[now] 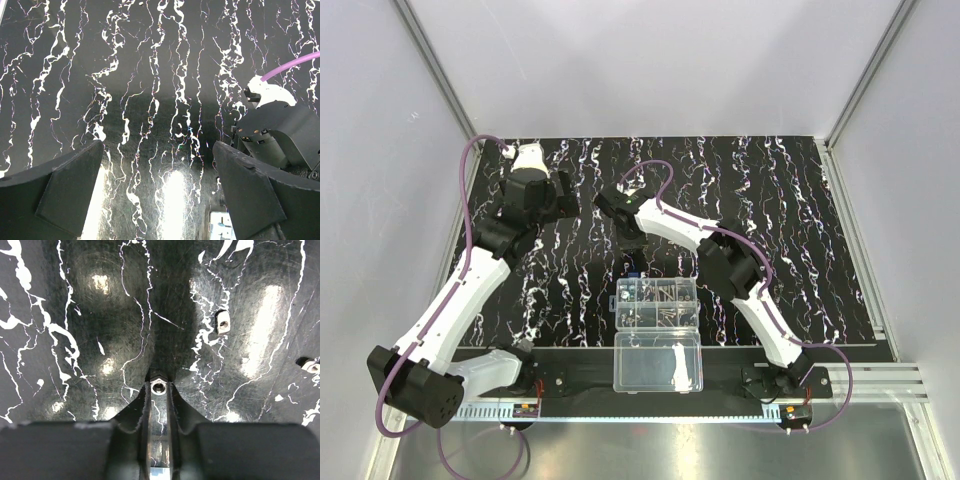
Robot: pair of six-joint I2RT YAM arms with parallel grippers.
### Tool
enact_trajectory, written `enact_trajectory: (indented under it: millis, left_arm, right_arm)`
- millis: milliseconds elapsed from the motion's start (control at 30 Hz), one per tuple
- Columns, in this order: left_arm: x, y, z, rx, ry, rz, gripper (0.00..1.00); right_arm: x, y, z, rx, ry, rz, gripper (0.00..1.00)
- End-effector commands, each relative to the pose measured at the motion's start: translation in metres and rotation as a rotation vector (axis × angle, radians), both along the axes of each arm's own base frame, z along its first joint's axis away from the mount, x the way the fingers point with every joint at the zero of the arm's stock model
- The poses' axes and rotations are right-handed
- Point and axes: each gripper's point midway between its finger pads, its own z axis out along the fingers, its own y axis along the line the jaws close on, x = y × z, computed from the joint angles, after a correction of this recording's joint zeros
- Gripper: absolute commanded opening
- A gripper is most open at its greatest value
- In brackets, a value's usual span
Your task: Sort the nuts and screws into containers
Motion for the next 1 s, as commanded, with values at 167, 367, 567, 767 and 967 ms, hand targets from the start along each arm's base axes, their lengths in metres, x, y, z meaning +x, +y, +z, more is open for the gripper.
enact_trajectory:
  millis: [167, 367, 567, 767, 967]
  left_arm:
    - [0.005, 0.003, 0.029, -0.013, -0.092, 0.019, 0.99]
    - [0.004, 0.002, 0.031, -0.017, -0.098, 0.018, 0.99]
    - [0.002, 0.0, 0.037, -0.038, -0.113, 0.003, 0.99]
    - [0.0, -0.005, 0.041, -0.062, -0.123, -0.017, 0.99]
    - [-0.004, -0.005, 0.047, -0.075, -0.138, -0.021, 0.99]
  right_arm:
    - [-0.001, -0.017, -0.014, -0.097, -0.011, 0.028, 0.01]
    - [0.005, -0.01, 0.045, -0.014, -0.119, 0.116, 0.01]
    - [-0.024, -0.006, 0.096, 0.09, -0.135, 0.217, 0.01]
    - [-0.08, 0.005, 0.113, 0.117, -0.112, 0.329, 0.01]
    - [-0.14, 0.012, 0.101, 0.119, -0.045, 0.417, 0.01]
